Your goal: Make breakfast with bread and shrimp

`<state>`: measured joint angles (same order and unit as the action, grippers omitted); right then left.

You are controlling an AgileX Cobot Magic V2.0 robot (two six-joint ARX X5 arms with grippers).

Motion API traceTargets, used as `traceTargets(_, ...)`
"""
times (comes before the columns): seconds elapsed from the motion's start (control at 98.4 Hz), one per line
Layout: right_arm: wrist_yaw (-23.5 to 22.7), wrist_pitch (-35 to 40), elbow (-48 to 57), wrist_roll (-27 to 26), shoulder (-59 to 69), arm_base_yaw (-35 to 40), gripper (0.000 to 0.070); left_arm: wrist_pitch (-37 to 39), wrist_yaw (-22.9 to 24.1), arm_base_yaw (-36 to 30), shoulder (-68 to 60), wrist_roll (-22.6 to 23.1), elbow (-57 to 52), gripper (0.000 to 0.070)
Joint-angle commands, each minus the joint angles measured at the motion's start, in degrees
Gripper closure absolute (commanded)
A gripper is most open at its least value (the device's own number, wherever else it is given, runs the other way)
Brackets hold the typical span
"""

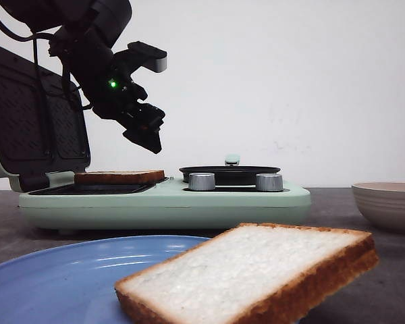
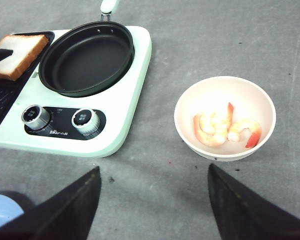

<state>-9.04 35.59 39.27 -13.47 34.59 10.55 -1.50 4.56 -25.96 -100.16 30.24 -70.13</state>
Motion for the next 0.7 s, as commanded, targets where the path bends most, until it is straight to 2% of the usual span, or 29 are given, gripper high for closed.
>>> traceTargets(0.0,0.04,-0.37,0.48,0.46,0.17,0.15,0.0279,0.46,0.28,-0.39,0.33,-3.06,-2.43,0.0347)
traceTargets(0.213,0.07,-0.39,0.48,0.48,0.17,0.15,0.0279,-7.17,1.68,-0.59,5.75,-12.55,-10.60,0.0347)
traceTargets(0.366,0.04,-0.39,0.48,0.63,0.17,0.15,0.0279,-13.11,-0.04,0.61,11.32,-20.13,-14.69,0.0347)
traceTargets(0.539,0.04,-0.37,0.48,0.90,0.17,0.15,0.0279,-17.57,-3.72,2.21,18.69,-24.81,-14.67,0.0347)
traceTargets(0.6,0.02,-0.35,0.48,0.90,0.17,0.15,0.0279,-20.22,-3.85,2.64,20.72,-25.46,-14.67,0.0347)
traceTargets(0.691,0.00,-0.17,0.48,0.90,0.17,0.15,0.0279,-24.26,-6.95,3.04,23.85,-25.46,-14.14,0.0347)
